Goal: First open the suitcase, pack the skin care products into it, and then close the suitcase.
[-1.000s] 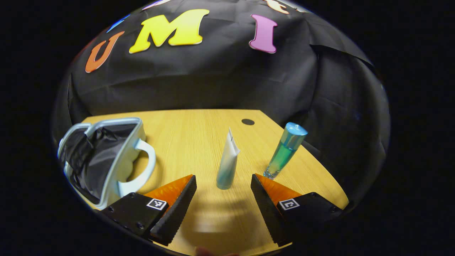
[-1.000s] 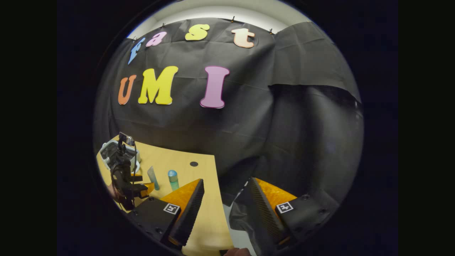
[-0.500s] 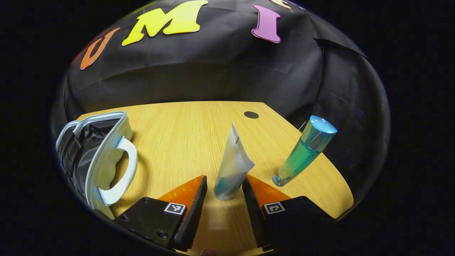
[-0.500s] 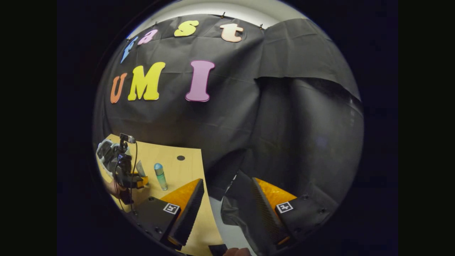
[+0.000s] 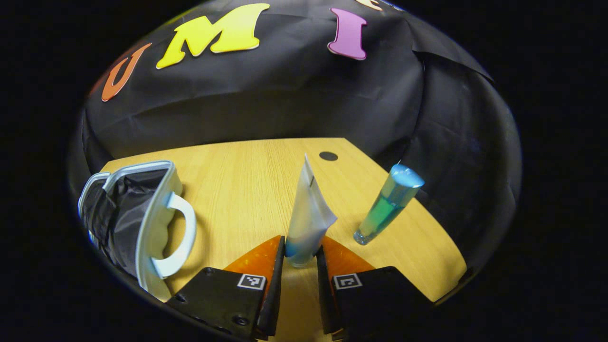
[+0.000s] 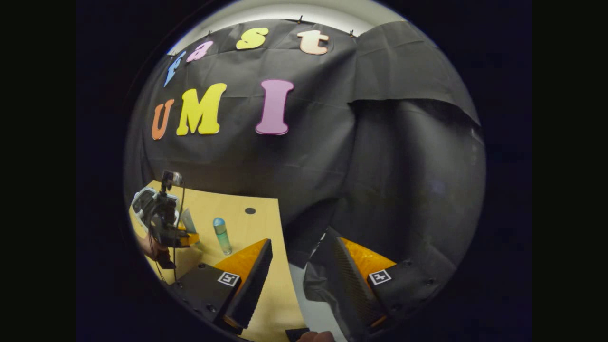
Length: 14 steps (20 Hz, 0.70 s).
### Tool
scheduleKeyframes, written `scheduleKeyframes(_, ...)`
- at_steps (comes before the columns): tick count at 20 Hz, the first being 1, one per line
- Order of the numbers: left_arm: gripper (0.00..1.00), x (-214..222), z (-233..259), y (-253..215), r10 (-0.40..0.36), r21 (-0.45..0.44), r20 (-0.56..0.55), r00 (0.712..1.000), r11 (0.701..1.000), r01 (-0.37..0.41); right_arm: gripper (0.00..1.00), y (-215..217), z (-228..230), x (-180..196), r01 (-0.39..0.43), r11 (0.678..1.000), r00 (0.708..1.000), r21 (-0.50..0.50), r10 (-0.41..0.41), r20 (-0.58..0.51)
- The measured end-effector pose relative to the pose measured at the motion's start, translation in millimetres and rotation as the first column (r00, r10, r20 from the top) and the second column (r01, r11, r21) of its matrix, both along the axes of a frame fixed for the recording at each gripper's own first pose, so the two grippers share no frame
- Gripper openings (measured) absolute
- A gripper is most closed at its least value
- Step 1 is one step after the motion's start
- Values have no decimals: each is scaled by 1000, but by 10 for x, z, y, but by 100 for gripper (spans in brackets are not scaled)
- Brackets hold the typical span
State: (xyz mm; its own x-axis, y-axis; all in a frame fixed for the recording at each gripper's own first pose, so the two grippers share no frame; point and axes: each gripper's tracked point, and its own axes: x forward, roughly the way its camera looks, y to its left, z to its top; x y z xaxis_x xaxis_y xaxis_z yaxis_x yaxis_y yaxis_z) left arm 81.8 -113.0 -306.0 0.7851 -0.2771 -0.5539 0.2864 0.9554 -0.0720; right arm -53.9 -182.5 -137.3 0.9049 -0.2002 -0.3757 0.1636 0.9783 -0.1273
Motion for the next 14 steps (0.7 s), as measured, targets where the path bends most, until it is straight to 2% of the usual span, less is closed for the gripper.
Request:
scheduleKeyframes(5,38,-487,652,264,35,-72,5,999,997,-34,80,594,-586,278,-171,983,983,72,175,-54)
scheduleKeyframes(7,37,-667,879,483,73,-59,18,997,996,-72,80,878,-839,447,-234,967,968,101,241,-68)
scheduleKeyframes(10,37,-904,1094,807,154,-55,25,988,987,-152,80,1238,-1219,747,-278,945,950,170,297,-96)
scheduleKeyframes(14,37,-1164,1274,1128,230,-47,39,972,972,-228,80,1547,-1600,1113,-320,930,929,182,346,-133)
